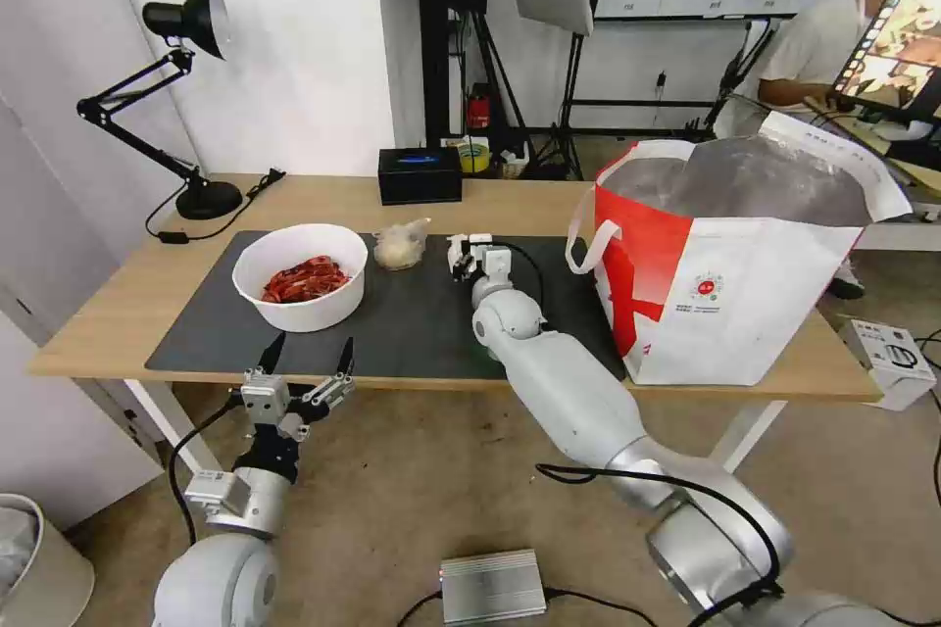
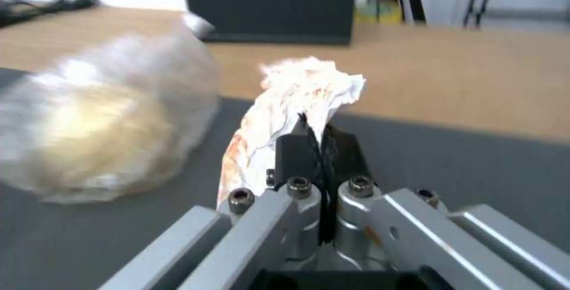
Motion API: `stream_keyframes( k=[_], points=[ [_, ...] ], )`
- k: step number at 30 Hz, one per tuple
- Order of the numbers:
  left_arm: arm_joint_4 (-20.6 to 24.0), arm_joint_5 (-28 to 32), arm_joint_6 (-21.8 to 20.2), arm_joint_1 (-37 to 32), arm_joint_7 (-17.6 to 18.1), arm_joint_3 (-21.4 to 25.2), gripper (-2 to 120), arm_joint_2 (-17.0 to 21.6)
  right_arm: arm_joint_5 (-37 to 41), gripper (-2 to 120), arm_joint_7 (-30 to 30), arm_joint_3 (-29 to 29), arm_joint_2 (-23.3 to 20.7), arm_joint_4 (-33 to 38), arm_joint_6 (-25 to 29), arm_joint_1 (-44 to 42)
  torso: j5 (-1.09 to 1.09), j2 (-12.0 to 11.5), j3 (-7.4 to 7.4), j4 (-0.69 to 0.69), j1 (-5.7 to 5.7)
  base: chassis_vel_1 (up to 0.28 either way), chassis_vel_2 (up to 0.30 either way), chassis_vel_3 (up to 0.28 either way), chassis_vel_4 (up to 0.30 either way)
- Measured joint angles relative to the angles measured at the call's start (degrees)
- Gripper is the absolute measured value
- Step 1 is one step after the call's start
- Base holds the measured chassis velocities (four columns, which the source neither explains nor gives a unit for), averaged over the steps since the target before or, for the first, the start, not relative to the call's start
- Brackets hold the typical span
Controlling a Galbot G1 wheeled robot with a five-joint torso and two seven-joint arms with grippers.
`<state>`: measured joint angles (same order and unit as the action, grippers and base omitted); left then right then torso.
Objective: Pick up the trash from the table and place it into the takeout bag.
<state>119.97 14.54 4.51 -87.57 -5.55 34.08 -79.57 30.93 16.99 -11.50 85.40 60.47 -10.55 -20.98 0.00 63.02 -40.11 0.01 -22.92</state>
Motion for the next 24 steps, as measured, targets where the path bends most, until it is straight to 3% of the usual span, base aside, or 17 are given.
stream_keyframes(
  k=[12,19,24],
  points=[
    [-1.4,-0.1,-0.1,1.0,0.1,-0.5,100,0.6,-5.6,0,1.1,-5.9,-9.1,15.1,4.4,-3.7,0.00,0.0,0.01,0.00,0.00,0.000,0.000,0.000,0.000],
    [-2.0,0.1,0.2,0.9,0.1,0.4,100,0.7,-8.3,0,1.4,-4.2,-16.9,28.8,3.5,-11.6,0.01,0.0,0.01,-0.01,0.00,0.000,0.000,0.000,0.000],
    [-2.3,0.1,0.3,1.1,0.1,0.5,100,0.8,-10.4,0,0.3,-1.7,-19.8,34.1,4.0,-16.9,0.01,0.0,0.01,-0.01,0.00,0.000,0.000,0.000,0.000]
  ],
)
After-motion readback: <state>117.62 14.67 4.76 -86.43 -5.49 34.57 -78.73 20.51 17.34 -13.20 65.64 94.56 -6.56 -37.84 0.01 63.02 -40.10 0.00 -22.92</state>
